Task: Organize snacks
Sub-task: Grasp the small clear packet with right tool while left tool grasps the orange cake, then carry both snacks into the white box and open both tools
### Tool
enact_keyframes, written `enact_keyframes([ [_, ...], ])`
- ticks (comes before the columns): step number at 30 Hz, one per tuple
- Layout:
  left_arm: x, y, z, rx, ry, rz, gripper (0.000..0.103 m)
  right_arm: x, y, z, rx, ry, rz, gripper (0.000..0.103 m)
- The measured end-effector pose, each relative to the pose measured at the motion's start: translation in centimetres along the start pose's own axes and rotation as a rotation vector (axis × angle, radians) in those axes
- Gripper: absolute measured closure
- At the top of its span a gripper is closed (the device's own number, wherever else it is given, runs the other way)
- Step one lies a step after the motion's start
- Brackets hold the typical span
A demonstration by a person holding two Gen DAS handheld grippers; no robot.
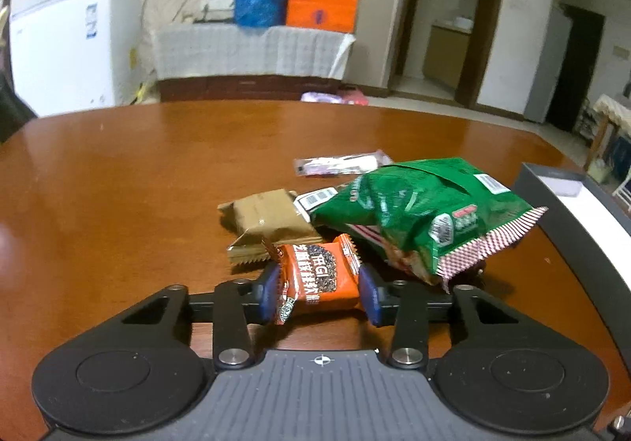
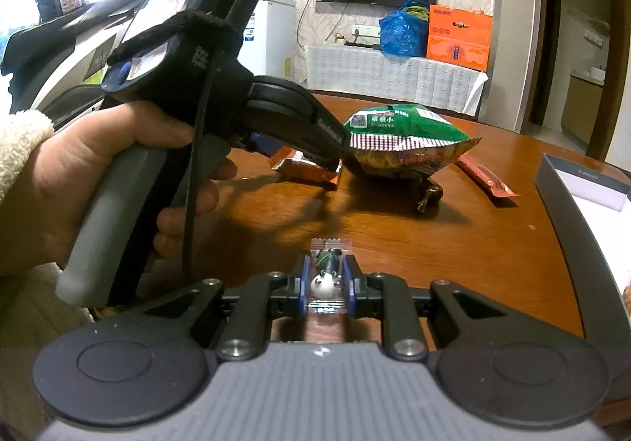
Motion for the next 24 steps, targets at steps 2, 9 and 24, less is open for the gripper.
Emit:
enact_keyframes([
  [2, 0.5, -0.3, -0.2, 0.004, 0.009, -0.012, 0.064, 0.1, -0.1, 0.1, 0.004, -0.004, -0.003, 0.085],
  [9, 0.3, -1.7, -0.2, 0.055, 0.044, 0.026, 0.067, 0.3, -0.4, 0.5, 0.03, -0.046, -0.031, 0.085],
  [24, -0.2, -10.6, 5.9, 0.306, -0.035, 0.076, 0.069, 1.6, -3.8, 2.7, 0.158, -0.035, -0.106, 0.085],
])
Point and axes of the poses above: each gripper's, at about its wrist camera, not at the fingertips, and y roughly the way its jaws point, x to its right, z to its top, the point moved 8 cm from there along y, roughly the way its jaws point, and after that the axes turned 8 degrees about z, right-handed, at the moved point
